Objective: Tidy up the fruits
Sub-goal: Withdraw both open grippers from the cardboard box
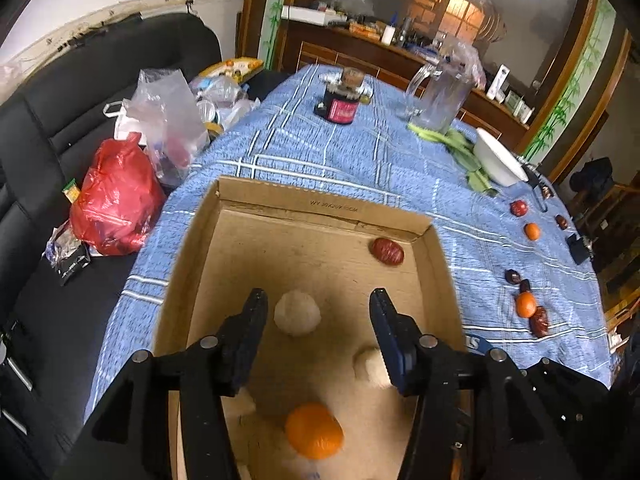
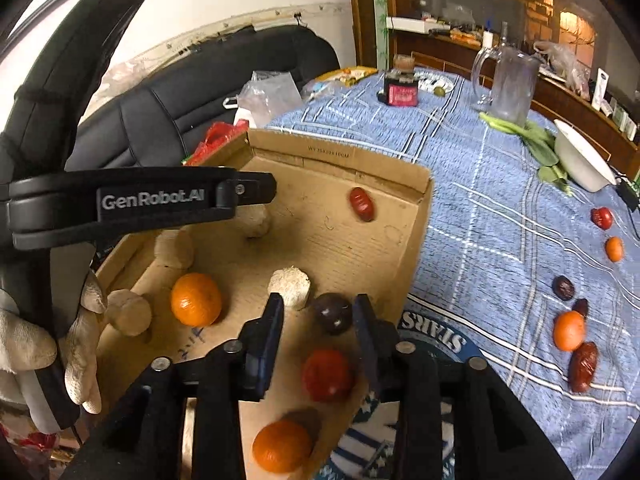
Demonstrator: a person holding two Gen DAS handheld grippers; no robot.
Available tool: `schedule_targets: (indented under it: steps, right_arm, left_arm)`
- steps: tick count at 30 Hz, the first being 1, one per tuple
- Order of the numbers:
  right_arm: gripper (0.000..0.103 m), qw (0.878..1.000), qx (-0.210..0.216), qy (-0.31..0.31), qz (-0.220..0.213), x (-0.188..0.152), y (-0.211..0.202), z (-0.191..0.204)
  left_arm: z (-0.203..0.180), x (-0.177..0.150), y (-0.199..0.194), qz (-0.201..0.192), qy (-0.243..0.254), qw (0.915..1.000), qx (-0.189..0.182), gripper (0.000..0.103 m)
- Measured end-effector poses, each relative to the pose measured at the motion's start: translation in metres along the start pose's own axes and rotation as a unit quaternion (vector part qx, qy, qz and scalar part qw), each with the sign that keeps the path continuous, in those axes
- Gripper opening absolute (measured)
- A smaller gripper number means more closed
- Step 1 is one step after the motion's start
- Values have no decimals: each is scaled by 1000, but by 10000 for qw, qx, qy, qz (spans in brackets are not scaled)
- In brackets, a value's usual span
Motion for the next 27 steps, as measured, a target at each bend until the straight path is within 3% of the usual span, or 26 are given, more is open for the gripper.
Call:
schedule_targets:
  steps: [3, 5, 10, 14, 23, 27]
  right_arm:
    - [46, 9998, -68, 10, -161, -6, -21, -2]
    - [54, 9995, -135, 82, -271, -14, -36, -6]
    - [55, 9971, -318, 524, -448, -37, -69, -27]
    - [56, 9916, -452, 1092, -533, -59, -94, -53]
    - [59, 9768, -793, 1818, -813, -95, -151, -99]
    - [62, 9731, -881, 1889, -980, -105, -173, -104]
  left_arm:
    - [-9, -3, -26, -262, 16, 9996, -67, 62]
    - [-20, -7, -47, -485, 72, 9988, -66, 67]
    - [-54, -20, -95, -1054, 190, 9939, -252, 88]
    - [-82, -37, -124, -1314, 268, 9902, -390, 89]
    - [-138, -67, -165, -1807, 1129, 9765, 311, 89]
    - [-159, -75, -176, -1896, 1370, 9717, 312, 89]
Point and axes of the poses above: each gripper's, at about its wrist camera, not at the fingertips, and y roughly the way its jaws point, z to its left, x to its top, the point moved 9 cm from there along y, roughly the way its jaws point, and after that the axes turned 7 degrees about -z, right-handed, at the moved point
